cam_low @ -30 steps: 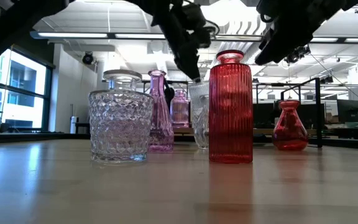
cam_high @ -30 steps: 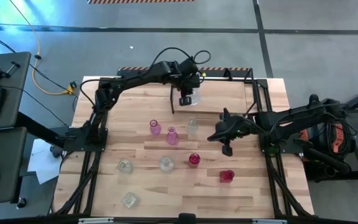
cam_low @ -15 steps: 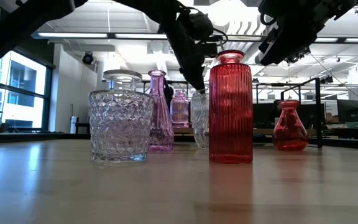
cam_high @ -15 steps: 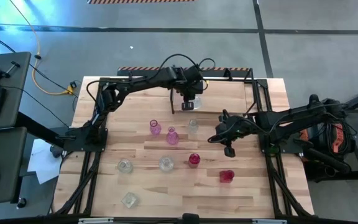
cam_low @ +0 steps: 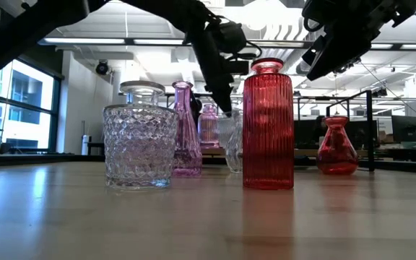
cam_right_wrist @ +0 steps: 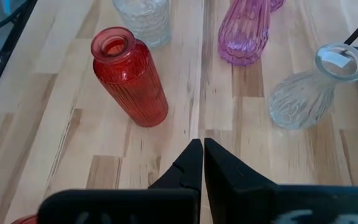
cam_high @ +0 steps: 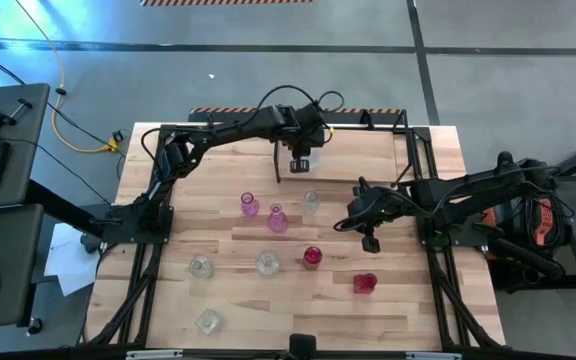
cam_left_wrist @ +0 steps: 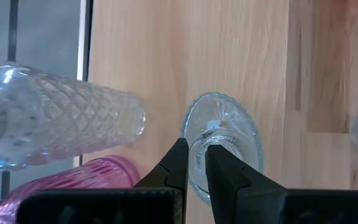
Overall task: Sort vases onto shelf
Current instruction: Align the transparent vase with the other transparent vase on the shelf
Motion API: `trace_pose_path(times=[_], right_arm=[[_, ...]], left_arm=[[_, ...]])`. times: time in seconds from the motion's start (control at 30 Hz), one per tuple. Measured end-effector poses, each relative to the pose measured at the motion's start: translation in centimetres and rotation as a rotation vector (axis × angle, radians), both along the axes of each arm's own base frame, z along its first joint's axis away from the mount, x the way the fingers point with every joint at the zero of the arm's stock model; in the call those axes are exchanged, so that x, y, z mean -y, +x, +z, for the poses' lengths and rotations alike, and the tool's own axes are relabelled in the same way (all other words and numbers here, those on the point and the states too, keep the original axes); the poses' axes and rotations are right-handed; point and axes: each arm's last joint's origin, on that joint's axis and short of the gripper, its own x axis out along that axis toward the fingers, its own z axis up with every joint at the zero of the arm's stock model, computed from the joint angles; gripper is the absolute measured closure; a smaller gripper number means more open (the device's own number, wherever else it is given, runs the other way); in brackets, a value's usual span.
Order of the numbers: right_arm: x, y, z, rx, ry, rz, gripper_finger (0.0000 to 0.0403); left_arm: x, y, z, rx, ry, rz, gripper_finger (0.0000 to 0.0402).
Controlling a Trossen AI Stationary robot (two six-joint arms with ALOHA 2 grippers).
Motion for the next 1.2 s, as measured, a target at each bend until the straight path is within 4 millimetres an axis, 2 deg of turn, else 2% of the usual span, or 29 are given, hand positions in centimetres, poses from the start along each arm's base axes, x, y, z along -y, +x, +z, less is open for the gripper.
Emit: trace_pose_path(times=[0.27,0.6,1.03,1.2], right_arm=[[-0.02,0.00,0.00,-0.001,0.006,0.006,0.0403],[-0.03,0.00,0.00,-0.001,0.012,0.001,0.0403],[-0.05,-0.02,-0.01,-0.004,0.017,0.006,0.0403],[-0.04,-0.03,-0.02,-0.006,0.017,0.006,0.0403]], left_arm=[[0.00,0.00,0.06,0.004,-0.001,0.002,0.0378],[0.11,0.27,0.17,0.033,-0.003,0.018,0.0345],[0.36,0.88,-0.79,0.032,-0.020,0.001,0.0340],[0.35,0.89,-0.79,0.033,-0.020,0.001,0.0318]])
